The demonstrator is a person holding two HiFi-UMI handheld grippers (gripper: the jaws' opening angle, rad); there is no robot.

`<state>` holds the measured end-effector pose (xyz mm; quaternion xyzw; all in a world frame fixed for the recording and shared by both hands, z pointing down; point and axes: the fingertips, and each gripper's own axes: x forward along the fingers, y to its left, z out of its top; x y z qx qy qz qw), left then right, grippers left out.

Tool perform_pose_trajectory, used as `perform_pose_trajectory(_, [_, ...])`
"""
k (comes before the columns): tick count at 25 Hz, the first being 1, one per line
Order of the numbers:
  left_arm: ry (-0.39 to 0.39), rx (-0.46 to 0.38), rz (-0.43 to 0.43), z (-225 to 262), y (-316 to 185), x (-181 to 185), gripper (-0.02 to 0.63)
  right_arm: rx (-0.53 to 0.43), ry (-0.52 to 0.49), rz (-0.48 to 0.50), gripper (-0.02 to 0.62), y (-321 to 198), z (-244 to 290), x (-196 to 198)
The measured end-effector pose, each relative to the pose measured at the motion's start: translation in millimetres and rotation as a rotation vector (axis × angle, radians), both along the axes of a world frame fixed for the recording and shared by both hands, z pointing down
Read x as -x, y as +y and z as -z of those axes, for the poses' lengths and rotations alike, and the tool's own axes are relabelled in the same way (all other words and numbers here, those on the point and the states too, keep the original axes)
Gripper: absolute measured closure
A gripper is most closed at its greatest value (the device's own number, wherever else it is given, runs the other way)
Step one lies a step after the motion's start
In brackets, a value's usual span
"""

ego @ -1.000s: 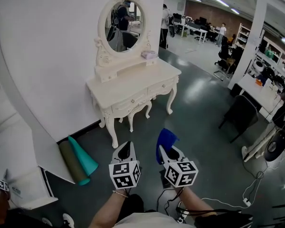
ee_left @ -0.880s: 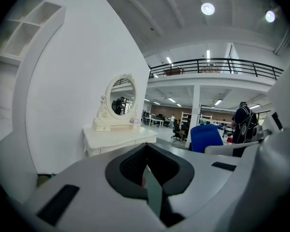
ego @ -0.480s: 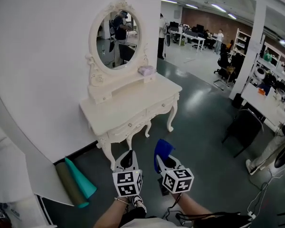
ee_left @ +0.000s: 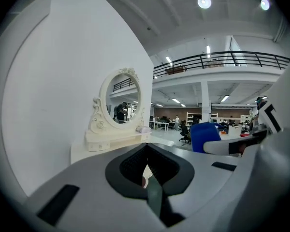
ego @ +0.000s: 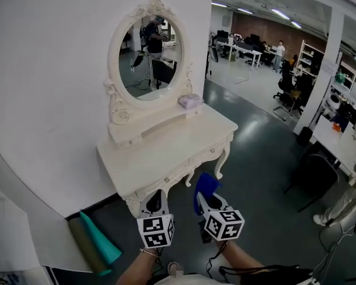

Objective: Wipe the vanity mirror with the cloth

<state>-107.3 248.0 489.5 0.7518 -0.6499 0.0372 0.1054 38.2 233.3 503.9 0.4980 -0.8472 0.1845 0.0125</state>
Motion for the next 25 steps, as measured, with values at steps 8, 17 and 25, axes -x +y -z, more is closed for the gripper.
perform_pose_trajectory(8, [-0.015,0.034,0.035,-15.1,-57.3,30.3,0.597,0.054,0.014,-0.029,0.525,-69.4,-18.5,3.4])
perform_pose_trajectory(17, [-0.044,0.059,0.101,-28.9,-114.4,45.0,0.597,0.027,0.049,-0.004,0.525,-170.8,-18.4,2.5])
perform_pose_trajectory(25, [-0.048,0.056,0.246,-28.1,-193.8,30.7,0.597,-0.018,0.045,0.141,0.525,-285.3,-5.1,2.6])
